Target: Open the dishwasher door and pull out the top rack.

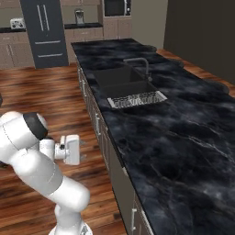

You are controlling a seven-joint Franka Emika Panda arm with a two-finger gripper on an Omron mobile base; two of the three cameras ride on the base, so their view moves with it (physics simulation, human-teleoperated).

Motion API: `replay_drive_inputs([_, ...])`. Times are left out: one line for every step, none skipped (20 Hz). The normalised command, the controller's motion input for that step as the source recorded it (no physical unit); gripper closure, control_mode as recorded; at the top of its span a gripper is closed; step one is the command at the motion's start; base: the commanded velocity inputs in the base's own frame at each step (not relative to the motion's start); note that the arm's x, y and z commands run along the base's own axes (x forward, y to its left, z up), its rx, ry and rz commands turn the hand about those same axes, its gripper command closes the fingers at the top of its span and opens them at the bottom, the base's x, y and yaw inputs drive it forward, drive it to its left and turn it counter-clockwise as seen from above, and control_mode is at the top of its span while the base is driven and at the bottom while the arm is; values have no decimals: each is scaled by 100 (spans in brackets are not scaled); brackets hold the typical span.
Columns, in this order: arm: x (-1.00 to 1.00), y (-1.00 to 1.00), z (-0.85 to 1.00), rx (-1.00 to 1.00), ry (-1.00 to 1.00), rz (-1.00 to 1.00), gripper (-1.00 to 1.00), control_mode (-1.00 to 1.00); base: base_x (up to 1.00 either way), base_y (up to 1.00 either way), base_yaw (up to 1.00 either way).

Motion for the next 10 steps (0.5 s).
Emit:
replay_drive_inputs([30, -3, -31, 0, 0, 0, -100, -100, 0, 0, 0])
replay_drive_inputs([30, -3, -30, 0, 0, 0, -100, -100, 0, 0, 0])
replay_drive_inputs([29, -4, -29, 0, 0, 0, -100, -100, 0, 0, 0])
replay_drive_inputs([24, -5, -27, -1, 0, 0, -100, -100, 0, 0, 0])
replay_drive_inputs([22, -4, -27, -1, 0, 0, -100, -100, 0, 0, 0])
replay_drive_inputs([22, -5, -26, -2, 0, 0, -100, -100, 0, 0, 0])
replay_drive_inputs([21, -5, -26, -2, 0, 0, -100, -100, 0, 0, 0])
replay_drive_inputs([21, -5, -25, -2, 0, 0, -100, -100, 0, 0, 0])
replay_drive_inputs([22, -4, -24, -2, 0, 0, -100, -100, 0, 0, 0])
replay_drive_inputs([21, -4, -21, -3, 0, -1, -100, -100, 0, 0, 0])
